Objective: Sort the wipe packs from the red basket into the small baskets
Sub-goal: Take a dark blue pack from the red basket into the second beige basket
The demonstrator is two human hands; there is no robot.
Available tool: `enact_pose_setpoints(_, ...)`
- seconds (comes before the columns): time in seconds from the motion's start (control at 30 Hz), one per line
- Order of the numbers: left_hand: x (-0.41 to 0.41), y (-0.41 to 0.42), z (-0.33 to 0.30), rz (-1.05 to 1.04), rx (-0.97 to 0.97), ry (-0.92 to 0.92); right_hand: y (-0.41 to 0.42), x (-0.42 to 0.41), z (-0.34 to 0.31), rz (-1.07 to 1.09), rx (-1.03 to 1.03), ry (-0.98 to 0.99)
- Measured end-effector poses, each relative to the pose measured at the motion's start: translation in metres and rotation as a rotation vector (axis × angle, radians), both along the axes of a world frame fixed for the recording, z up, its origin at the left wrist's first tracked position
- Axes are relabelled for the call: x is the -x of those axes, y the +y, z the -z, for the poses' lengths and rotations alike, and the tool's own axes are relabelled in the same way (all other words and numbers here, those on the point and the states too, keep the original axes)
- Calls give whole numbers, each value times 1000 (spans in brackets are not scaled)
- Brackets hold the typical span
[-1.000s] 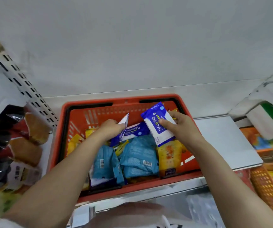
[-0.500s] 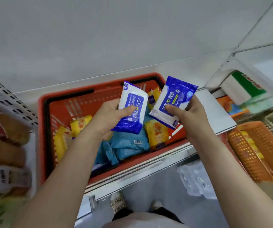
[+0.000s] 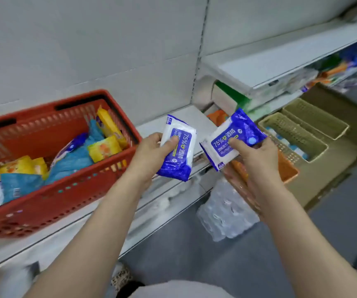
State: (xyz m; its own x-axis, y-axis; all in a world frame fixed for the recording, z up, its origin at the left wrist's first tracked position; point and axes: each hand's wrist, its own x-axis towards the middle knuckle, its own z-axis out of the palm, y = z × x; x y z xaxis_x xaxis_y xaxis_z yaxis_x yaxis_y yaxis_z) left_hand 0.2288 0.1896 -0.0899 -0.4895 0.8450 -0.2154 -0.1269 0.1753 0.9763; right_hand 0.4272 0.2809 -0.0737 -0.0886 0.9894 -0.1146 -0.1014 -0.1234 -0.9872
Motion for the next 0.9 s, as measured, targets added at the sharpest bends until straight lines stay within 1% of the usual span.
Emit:
enact_pose_setpoints(0.07,-63,21,5,15,18,-10,9,-65,4,55,-57,-55)
enact_pose_setpoints(0.17,-151,54,16,61,10,-33,23,-159,11,108,-70,-104)
enact_pose_setpoints(0.23,-203,75,22,101,23,-52,32,-213,15,165,-53,-115)
enact_pose_setpoints(0.3,-246,95,25,148,59,-107,42,-259,16,215,-23,-120)
enact_pose_setpoints(0.37,-281,116,26,191,72,-113,56,-297,19,254,2,-191)
enact_pose_setpoints(0.43,-307,138,25,233,73,-50,76,-327,25,292,49,-245)
enact_pose_setpoints(0.57,-347,188,25,238,33,20,128,-371,33,348,125,-160)
enact_pose_setpoints(0.63,-363,218,30,201,20,-1,160,-390,36,362,151,-143)
enact_pose_setpoints(0.7,-379,251,39,145,25,-65,195,-409,39,355,157,-153)
enact_pose_setpoints(0.8,-404,309,52,82,31,-127,249,-436,38,249,168,-154)
enact_pose_setpoints(0.9,-427,361,60,39,63,-172,300,-457,33,107,207,-222)
